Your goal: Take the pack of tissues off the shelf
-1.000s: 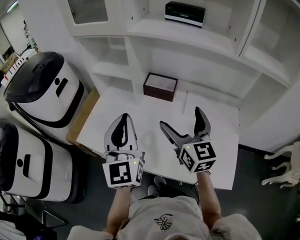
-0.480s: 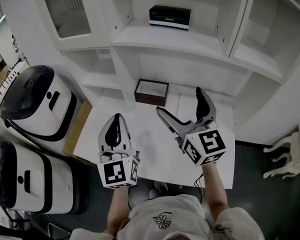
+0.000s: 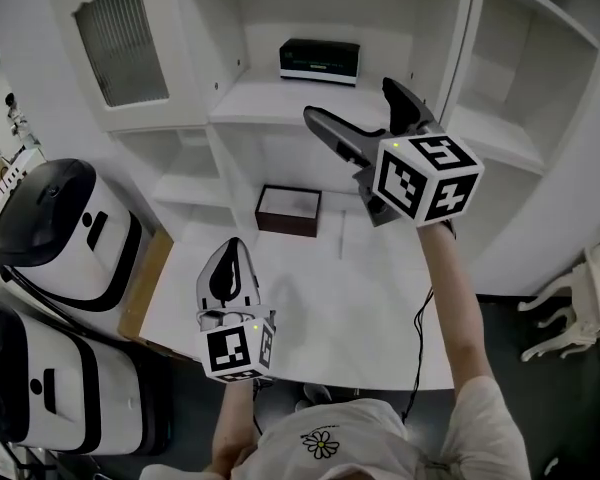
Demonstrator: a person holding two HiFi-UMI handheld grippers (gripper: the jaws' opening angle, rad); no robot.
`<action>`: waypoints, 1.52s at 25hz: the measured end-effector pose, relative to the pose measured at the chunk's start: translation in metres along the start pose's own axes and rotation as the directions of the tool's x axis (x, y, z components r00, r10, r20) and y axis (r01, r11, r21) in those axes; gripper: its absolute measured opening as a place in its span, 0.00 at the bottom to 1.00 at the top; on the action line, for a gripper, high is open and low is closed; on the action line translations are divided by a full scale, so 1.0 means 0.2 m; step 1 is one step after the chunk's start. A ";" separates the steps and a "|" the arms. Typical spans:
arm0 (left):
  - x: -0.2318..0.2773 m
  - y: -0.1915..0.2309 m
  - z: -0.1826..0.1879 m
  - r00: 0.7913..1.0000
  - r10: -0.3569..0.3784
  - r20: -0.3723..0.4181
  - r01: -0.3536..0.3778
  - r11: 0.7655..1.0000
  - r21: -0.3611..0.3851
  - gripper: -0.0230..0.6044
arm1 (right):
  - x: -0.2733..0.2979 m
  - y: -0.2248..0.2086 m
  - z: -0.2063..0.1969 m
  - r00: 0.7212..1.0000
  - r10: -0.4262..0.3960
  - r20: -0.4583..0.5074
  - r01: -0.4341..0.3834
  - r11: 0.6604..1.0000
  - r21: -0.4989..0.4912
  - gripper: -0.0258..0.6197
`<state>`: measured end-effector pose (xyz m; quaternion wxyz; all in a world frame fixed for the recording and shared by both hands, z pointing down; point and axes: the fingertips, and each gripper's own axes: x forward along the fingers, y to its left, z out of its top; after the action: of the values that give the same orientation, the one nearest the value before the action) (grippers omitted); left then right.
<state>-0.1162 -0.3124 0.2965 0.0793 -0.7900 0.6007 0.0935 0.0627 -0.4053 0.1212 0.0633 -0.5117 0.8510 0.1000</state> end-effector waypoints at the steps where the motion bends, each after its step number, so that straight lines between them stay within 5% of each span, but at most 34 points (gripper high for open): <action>1: 0.00 0.00 0.00 1.000 0.000 -0.001 0.000 1.000 0.001 0.04 | 0.05 -0.02 0.02 1.000 0.006 -0.016 -0.006 1.000 0.004 0.91; 7: 0.01 0.05 -0.04 1.000 0.017 -0.013 -0.017 1.000 -0.008 0.04 | 0.36 -0.19 0.00 0.986 0.013 -0.167 0.002 0.996 0.092 0.91; 16: 0.03 0.11 -0.05 0.999 0.052 -0.001 -0.052 0.998 -0.020 0.04 | 0.62 -0.44 -0.22 0.913 0.040 -0.407 0.079 0.959 0.272 0.91; 30: 0.08 0.17 -0.07 0.996 0.093 -0.007 -0.093 0.995 -0.029 0.04 | 0.66 -0.44 -0.25 0.880 0.175 -0.441 -0.016 0.940 0.340 0.91; 38: 0.06 0.15 -0.04 0.997 0.082 0.000 -0.082 0.996 -0.039 0.04 | 0.61 -0.02 -0.21 0.859 0.321 -0.398 -0.201 0.928 0.315 0.91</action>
<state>-0.1414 -0.3327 0.3018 0.0605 -0.7660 0.6306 0.1090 0.0085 -0.5223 0.1351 -0.0790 -0.3867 0.9103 -0.1249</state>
